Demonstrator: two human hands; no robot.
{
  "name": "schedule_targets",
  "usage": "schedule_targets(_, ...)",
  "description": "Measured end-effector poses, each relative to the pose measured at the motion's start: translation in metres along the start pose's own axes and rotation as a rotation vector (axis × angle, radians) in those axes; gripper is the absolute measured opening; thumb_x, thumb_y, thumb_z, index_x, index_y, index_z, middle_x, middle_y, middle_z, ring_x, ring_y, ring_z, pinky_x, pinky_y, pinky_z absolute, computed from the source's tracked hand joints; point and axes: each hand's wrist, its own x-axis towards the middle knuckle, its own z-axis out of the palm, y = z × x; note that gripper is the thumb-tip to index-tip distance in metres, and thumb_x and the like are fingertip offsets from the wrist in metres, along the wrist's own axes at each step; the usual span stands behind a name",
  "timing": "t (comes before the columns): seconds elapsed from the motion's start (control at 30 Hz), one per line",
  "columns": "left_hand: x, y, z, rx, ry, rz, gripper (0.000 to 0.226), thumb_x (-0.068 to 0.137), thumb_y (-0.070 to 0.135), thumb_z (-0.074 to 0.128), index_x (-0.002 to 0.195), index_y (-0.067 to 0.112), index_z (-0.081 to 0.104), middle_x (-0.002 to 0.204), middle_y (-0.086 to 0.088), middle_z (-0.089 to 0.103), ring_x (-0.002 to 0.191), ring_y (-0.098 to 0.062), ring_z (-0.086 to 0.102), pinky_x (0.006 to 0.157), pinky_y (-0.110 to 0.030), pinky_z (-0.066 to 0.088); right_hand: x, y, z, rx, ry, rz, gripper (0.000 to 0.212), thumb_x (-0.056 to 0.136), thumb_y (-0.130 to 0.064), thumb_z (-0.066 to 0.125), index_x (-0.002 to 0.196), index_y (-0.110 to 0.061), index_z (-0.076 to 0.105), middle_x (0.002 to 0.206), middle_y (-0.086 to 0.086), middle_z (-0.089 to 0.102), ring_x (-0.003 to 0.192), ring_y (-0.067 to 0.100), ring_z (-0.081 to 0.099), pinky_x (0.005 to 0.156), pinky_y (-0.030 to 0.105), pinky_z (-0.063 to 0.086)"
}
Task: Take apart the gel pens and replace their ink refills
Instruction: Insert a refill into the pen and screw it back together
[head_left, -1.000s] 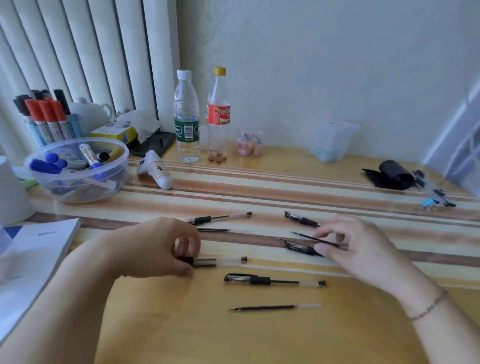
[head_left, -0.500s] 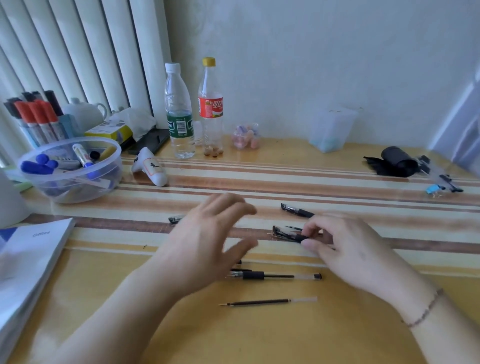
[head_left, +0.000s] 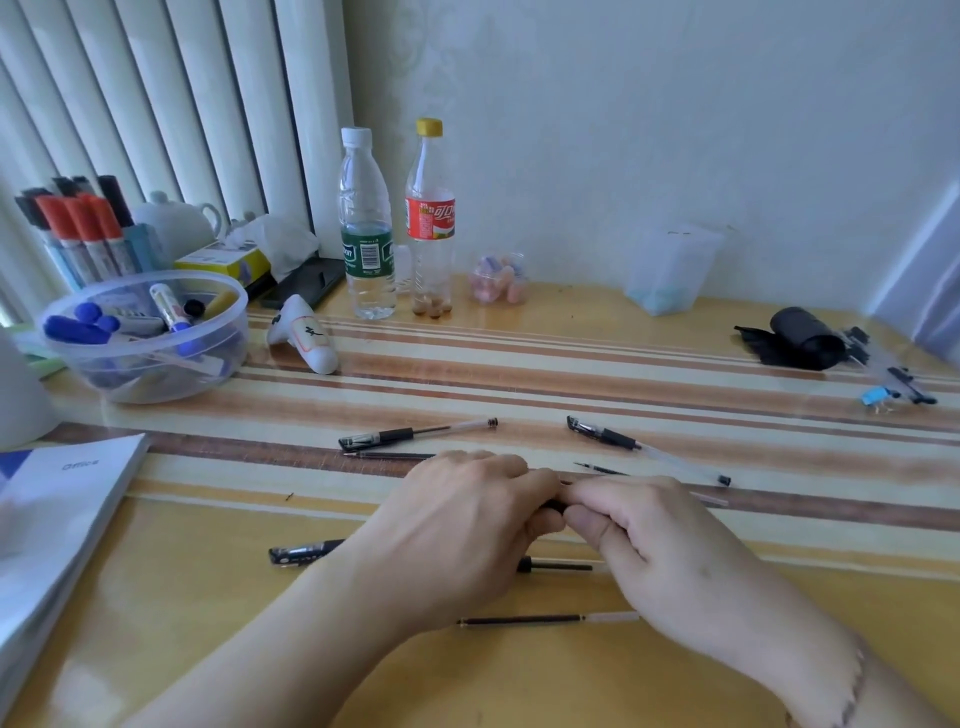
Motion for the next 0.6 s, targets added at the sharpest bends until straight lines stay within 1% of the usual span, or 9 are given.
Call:
schedule_targets(0.1, -0.002, -0.005, 0.000, -0.024, -0.022, -0.004, 0.034, 0.096, 0.051, 0.029, 0.096, 0.030, 0.055, 0.072, 0.006, 0.059, 0.060, -0.019, 0.049, 0.053, -0.036, 0.045, -0.001, -0.002, 0.000, -0.060, 0.015, -0.042, 0.021, 0.097, -0.029, 0.046, 0.085, -0.030, 0.063, 0.073, -0.012, 0.061, 0.071, 0.007, 0.056, 0.059, 0.026, 0.046)
schedule_targets(0.2, -0.005, -0.010, -0.005, -0.065, 0.019, -0.032, 0.033, 0.093, 0.054, 0.035, 0.099, 0.032, 0.059, 0.077, 0.009, 0.061, 0.064, -0.014, 0.049, 0.057, -0.035, 0.046, -0.001, 0.000, -0.003, -0.109, 0.064, -0.055, 0.026, 0.094, -0.040, 0.039, 0.094, -0.034, 0.064, 0.077, -0.018, 0.062, 0.072, 0.005, 0.057, 0.058, 0.026, 0.047)
schedule_targets(0.27, -0.006, -0.013, -0.008, -0.090, 0.073, -0.026, 0.029, 0.094, 0.050, 0.038, 0.096, 0.031, 0.060, 0.075, 0.011, 0.057, 0.065, -0.010, 0.045, 0.055, -0.032, 0.044, 0.000, 0.004, -0.005, -0.111, 0.094, -0.044, 0.029, 0.092, -0.044, 0.038, 0.097, -0.036, 0.065, 0.073, -0.022, 0.059, 0.072, 0.004, 0.055, 0.054, 0.018, 0.040)
schedule_targets(0.33, -0.006, -0.014, -0.008, -0.103, 0.105, -0.017, 0.026, 0.096, 0.044, 0.041, 0.091, 0.028, 0.061, 0.073, 0.011, 0.052, 0.065, -0.007, 0.041, 0.054, -0.030, 0.041, -0.001, 0.005, -0.005, -0.095, 0.099, -0.037, 0.027, 0.094, -0.042, 0.041, 0.097, -0.035, 0.067, 0.067, -0.025, 0.057, 0.072, 0.003, 0.055, 0.052, 0.016, 0.036)
schedule_targets(0.4, -0.006, -0.012, -0.007, -0.159, 0.123, -0.037, 0.026, 0.096, 0.039, 0.041, 0.082, 0.024, 0.057, 0.071, 0.010, 0.049, 0.066, -0.008, 0.041, 0.056, -0.033, 0.042, -0.001, 0.003, -0.004, -0.102, 0.142, -0.052, 0.022, 0.095, -0.037, 0.047, 0.094, -0.034, 0.068, 0.063, -0.027, 0.054, 0.066, 0.002, 0.053, 0.050, 0.015, 0.035)
schedule_targets(0.43, -0.005, -0.011, -0.007, -0.200, 0.131, -0.051, 0.025, 0.096, 0.036, 0.042, 0.077, 0.024, 0.053, 0.070, 0.010, 0.049, 0.067, -0.009, 0.042, 0.057, -0.034, 0.042, -0.001, 0.002, -0.003, -0.104, 0.182, -0.068, 0.020, 0.094, -0.034, 0.050, 0.094, -0.033, 0.069, 0.063, -0.028, 0.055, 0.063, 0.001, 0.054, 0.050, 0.014, 0.037)
schedule_targets(0.47, -0.005, -0.010, -0.007, -0.237, 0.139, -0.060, 0.025, 0.096, 0.033, 0.043, 0.073, 0.025, 0.048, 0.068, 0.011, 0.047, 0.067, -0.009, 0.042, 0.057, -0.034, 0.041, -0.001, 0.000, -0.003, -0.096, 0.223, -0.081, 0.019, 0.093, -0.032, 0.052, 0.095, -0.032, 0.071, 0.067, -0.026, 0.060, 0.064, 0.000, 0.057, 0.051, 0.017, 0.044)
schedule_targets(0.53, -0.003, -0.008, -0.010, -0.284, 0.160, -0.069, 0.028, 0.096, 0.025, 0.047, 0.069, 0.029, 0.038, 0.064, 0.015, 0.041, 0.065, -0.005, 0.040, 0.057, -0.026, 0.035, -0.001, -0.002, -0.002, -0.057, 0.307, -0.099, 0.017, 0.091, -0.027, 0.058, 0.095, -0.029, 0.074, 0.076, -0.019, 0.069, 0.070, 0.004, 0.065, 0.054, 0.030, 0.053)
schedule_targets(0.6, -0.003, -0.008, -0.011, -0.316, 0.165, -0.086, 0.033, 0.095, 0.020, 0.049, 0.067, 0.028, 0.035, 0.060, 0.015, 0.037, 0.062, -0.003, 0.037, 0.057, -0.019, 0.027, -0.002, -0.003, -0.002, -0.040, 0.385, -0.125, 0.014, 0.087, -0.019, 0.067, 0.095, -0.027, 0.076, 0.081, -0.017, 0.073, 0.073, 0.004, 0.068, 0.057, 0.031, 0.055)
